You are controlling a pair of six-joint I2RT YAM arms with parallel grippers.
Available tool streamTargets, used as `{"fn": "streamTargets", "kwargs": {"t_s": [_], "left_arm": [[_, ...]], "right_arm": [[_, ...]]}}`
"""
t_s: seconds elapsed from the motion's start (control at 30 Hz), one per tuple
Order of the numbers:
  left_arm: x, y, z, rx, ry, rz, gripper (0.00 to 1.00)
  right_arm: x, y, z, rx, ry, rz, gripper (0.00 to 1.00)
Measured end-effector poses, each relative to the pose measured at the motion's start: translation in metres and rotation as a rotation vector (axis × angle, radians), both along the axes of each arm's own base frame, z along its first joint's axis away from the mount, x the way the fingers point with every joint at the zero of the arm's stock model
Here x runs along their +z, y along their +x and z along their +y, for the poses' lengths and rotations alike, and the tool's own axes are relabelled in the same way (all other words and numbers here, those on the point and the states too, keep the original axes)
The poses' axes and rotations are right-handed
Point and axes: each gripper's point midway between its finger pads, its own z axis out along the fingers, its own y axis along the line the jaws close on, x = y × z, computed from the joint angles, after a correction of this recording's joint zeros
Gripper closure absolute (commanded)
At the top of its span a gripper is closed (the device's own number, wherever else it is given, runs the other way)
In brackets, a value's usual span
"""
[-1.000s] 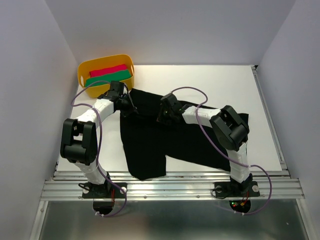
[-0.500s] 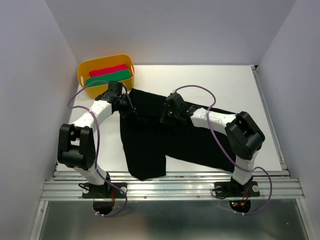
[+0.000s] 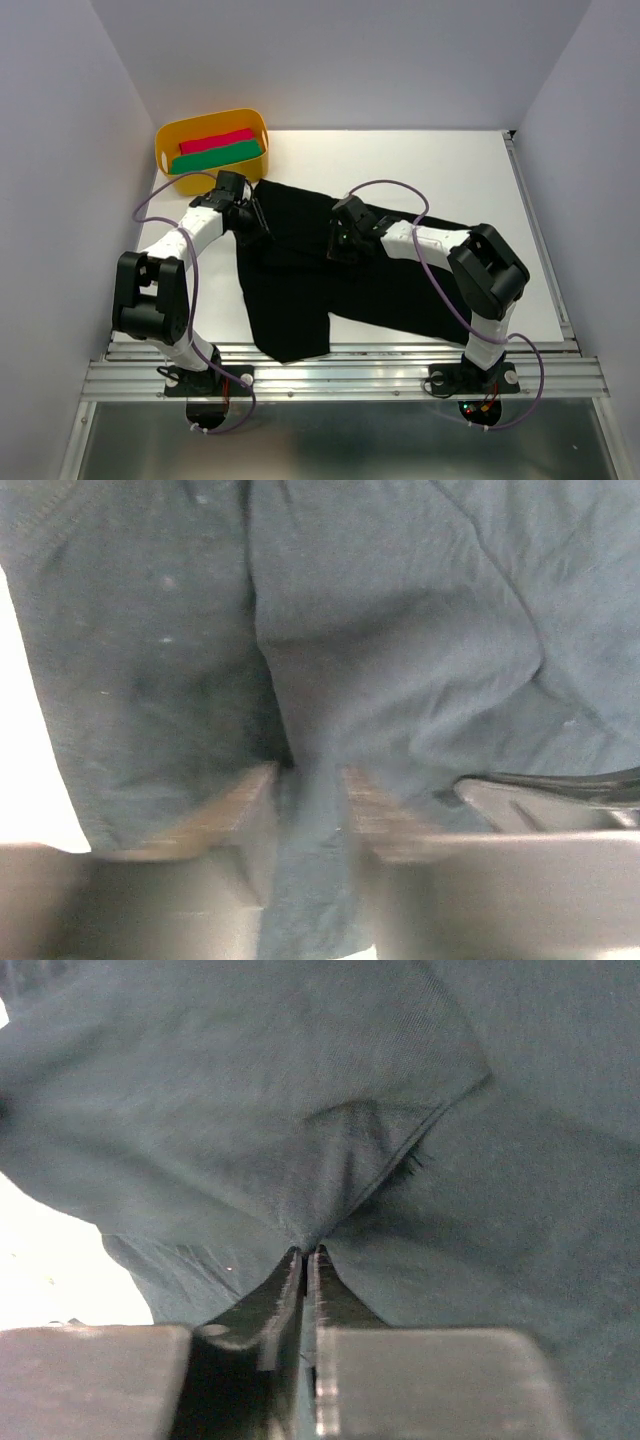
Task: Roll the t-shirts
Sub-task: Fold the T-shirt at the center of the board.
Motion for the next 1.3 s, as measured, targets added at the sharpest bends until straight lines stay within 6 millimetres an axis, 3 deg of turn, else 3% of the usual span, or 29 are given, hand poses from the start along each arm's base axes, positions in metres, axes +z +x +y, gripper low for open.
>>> {"fn": "streamTargets", "kwargs": {"t_s": [0.03, 0.07, 0.17, 0.3, 0.4, 0.53, 0.63, 0.7, 0.73, 0.77, 0.8, 0.83, 0.97, 1.17, 1.3], "left_arm": [[-0.002, -0.001, 0.001, -0.002, 0.010, 0.005, 0.37], [-0.004, -0.002, 0.003, 0.002, 0.017, 0.013, 0.33], [-0.006, -0.004, 0.007, 0.005, 0.037, 0.025, 0.33], [-0.001, -0.003, 0.013, 0.017, 0.062, 0.028, 0.34], [0.013, 0.009, 0.012, 0.019, 0.061, -0.012, 0.42], [0.035, 0.027, 0.007, 0.011, 0.047, -0.084, 0.55], [0.041, 0.038, -0.001, -0.008, 0.037, -0.113, 0.65], [0.038, 0.043, -0.008, -0.026, 0.031, -0.116, 0.66], [0.035, 0.044, -0.012, -0.038, 0.027, -0.113, 0.66], [0.030, 0.045, -0.017, -0.051, 0.026, -0.103, 0.67], [0.025, 0.045, -0.020, -0.062, 0.026, -0.093, 0.67], [0.018, 0.048, -0.025, -0.072, 0.027, -0.080, 0.68], [-0.005, 0.059, -0.033, -0.090, 0.037, -0.050, 0.69], [-0.045, 0.071, -0.031, -0.084, 0.093, 0.012, 0.69], [-0.057, 0.085, -0.031, -0.078, 0.116, 0.019, 0.68]], "right_arm": [[-0.001, -0.001, -0.001, 0.002, -0.004, 0.004, 0.80], [-0.002, -0.003, -0.002, 0.009, -0.012, 0.007, 0.69], [-0.006, -0.007, -0.007, 0.023, -0.038, 0.018, 0.48], [-0.015, -0.011, -0.021, 0.027, -0.116, 0.026, 0.45], [-0.015, -0.010, -0.036, 0.011, -0.179, 0.013, 0.46], [0.007, 0.003, -0.061, -0.044, -0.211, -0.040, 0.49], [0.037, 0.033, -0.102, -0.162, -0.195, -0.104, 0.54], [0.050, 0.050, -0.138, -0.255, -0.194, -0.131, 0.57], [0.057, 0.059, -0.167, -0.329, -0.198, -0.144, 0.58], [0.058, 0.063, -0.179, -0.355, -0.202, -0.146, 0.59], [0.059, 0.070, -0.204, -0.419, -0.215, -0.150, 0.59], [0.057, 0.074, -0.229, -0.476, -0.230, -0.144, 0.59], [0.034, 0.071, -0.283, -0.591, -0.279, -0.076, 0.54], [0.002, 0.061, -0.329, -0.683, -0.328, 0.020, 0.52], [-0.023, 0.052, -0.358, -0.746, -0.362, 0.086, 0.49]]}}
